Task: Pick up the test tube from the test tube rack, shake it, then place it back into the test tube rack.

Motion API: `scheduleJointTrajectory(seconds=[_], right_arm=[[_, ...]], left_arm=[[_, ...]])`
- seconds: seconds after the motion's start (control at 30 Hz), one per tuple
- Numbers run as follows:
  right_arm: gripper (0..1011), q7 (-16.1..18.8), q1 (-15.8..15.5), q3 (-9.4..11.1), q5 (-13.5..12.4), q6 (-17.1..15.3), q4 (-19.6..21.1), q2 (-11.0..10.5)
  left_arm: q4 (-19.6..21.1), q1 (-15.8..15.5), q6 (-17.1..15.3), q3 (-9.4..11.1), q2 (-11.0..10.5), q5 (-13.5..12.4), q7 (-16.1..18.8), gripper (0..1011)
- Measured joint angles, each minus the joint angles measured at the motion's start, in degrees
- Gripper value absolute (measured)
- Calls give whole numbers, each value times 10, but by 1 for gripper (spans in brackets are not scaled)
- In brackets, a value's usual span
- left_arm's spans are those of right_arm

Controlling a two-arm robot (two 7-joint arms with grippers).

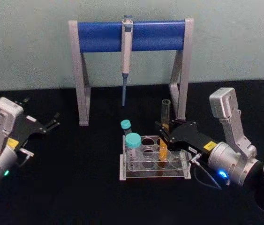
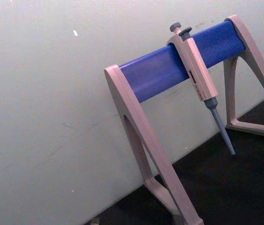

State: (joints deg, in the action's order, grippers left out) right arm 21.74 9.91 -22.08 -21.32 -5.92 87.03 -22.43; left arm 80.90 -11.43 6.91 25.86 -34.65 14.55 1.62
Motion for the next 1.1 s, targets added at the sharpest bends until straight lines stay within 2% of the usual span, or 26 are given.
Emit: scheduleJointTrajectory(seconds=[0.73,0.8,0.97,1.0,1.1], right_arm=[[230,1,1,0,4,-1,-3,2],[267,1,1,0,4,-3,-3,2],[456,1,1,0,4,-3,-3,2],[468,1,1,0,4,-3,-3,2],[602,1,1,0,4,-3,-3,3]], left_arm=[[0,0,0,0,0,0,0,1002],[0,0,0,0,0,0,0,1002],[0,0,0,0,0,0,0,1001],[0,0,0,0,0,0,0,1001],[0,0,0,0,0,0,0,1001]])
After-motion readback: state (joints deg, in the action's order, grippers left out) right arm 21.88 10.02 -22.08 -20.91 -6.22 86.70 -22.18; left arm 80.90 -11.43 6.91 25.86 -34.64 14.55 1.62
